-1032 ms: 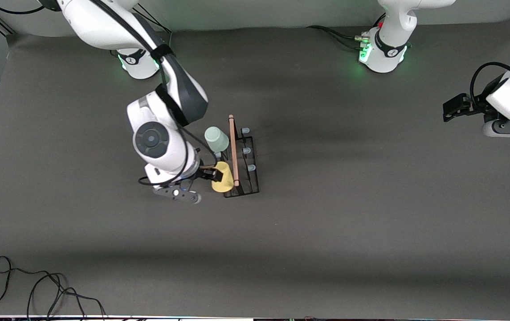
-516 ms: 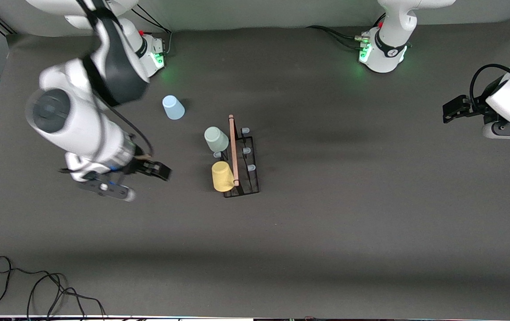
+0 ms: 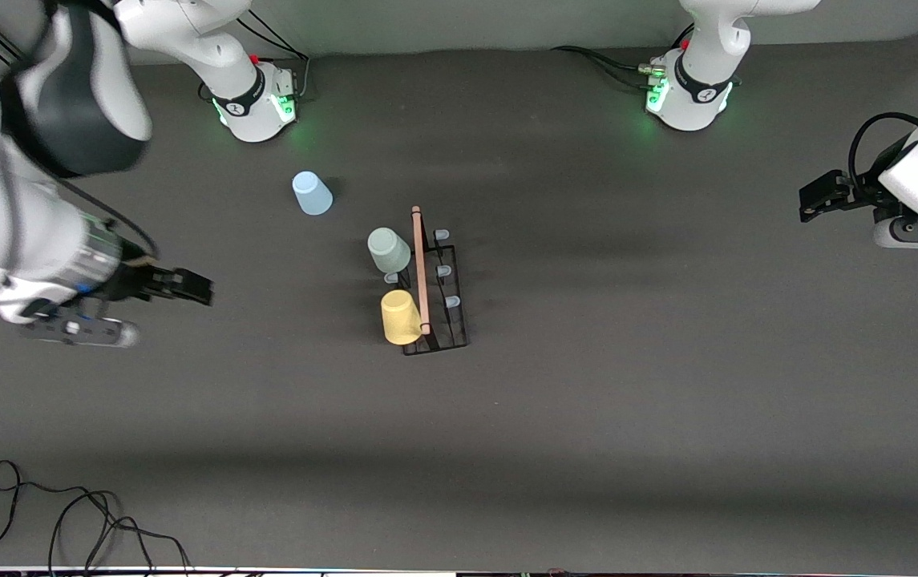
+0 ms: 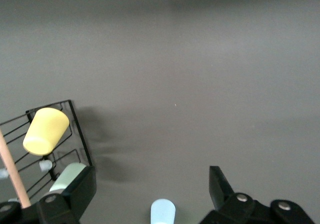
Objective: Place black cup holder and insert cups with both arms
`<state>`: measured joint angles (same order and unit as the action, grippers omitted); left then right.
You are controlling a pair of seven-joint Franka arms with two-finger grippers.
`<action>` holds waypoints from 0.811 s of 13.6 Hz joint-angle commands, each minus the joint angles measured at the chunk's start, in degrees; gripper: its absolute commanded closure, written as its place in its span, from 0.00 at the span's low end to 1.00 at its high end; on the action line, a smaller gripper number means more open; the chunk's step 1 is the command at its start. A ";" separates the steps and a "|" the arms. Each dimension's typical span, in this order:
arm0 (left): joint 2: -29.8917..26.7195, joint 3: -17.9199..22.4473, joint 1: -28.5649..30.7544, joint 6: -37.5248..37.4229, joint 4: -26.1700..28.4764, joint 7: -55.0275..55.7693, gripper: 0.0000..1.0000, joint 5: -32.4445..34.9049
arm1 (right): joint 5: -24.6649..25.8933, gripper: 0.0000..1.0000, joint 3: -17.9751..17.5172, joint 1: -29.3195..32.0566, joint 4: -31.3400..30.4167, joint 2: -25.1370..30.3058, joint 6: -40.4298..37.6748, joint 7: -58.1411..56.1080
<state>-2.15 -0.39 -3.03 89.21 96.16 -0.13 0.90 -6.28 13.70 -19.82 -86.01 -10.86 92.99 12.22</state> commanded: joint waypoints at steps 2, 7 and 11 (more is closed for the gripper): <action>0.39 0.22 -0.66 1.23 -1.06 -0.40 0.00 0.86 | 3.18 0.00 -14.61 14.66 -6.07 11.19 -1.41 -0.97; 0.48 0.22 -0.66 1.50 -0.97 -0.40 0.00 0.86 | 3.55 0.00 -26.88 27.90 -8.73 14.64 -1.85 -1.05; 0.48 0.22 -0.58 1.41 -1.06 -0.31 0.00 0.86 | 3.73 0.00 -25.13 26.50 -7.68 13.85 -1.94 -0.62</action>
<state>-2.10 -0.40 -3.07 90.67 96.14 -0.13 0.91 -3.74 -12.36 7.30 -93.97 3.06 90.91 11.89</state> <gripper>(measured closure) 0.000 0.000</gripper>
